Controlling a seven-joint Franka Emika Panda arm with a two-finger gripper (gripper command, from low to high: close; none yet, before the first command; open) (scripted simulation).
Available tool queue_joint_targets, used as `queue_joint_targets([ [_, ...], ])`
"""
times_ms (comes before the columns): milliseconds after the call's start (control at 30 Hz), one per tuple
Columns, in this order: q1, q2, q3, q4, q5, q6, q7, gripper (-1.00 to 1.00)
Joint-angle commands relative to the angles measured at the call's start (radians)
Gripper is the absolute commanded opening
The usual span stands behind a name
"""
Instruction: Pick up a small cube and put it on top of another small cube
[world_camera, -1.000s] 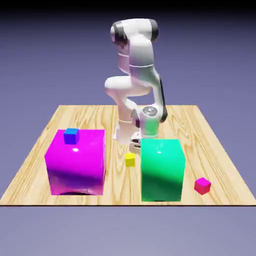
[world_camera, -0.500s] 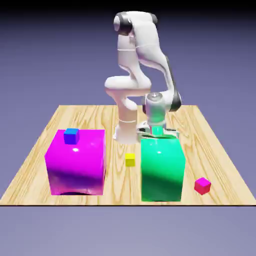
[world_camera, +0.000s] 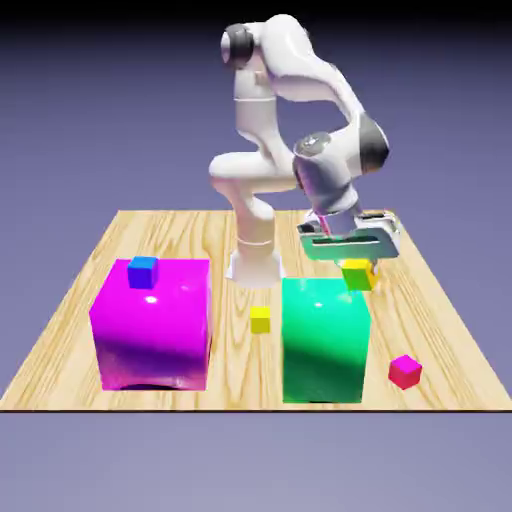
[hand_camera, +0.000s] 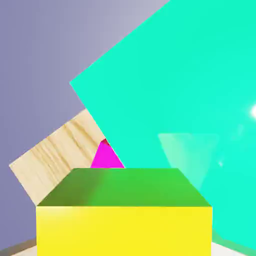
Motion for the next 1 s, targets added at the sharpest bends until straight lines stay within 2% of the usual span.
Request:
queue_joint_targets([
  [0,-0.037,-0.008,-0.012,0.005,-0.029,-0.017,0.023,-1.00],
  [533,-0.586,-0.132,-0.205,0.092,-0.424,-0.284,0.350,-1.00],
  [733,-0.582,-0.068,-0.199,-0.031,-0.418,-0.097,0.345,-1.00],
  [767,-0.582,-0.068,-0.199,-0.031,-0.418,-0.097,0.345,1.00],
  [967,-0.586,-0.132,-0.205,0.092,-0.424,-0.284,0.350,1.00],
])
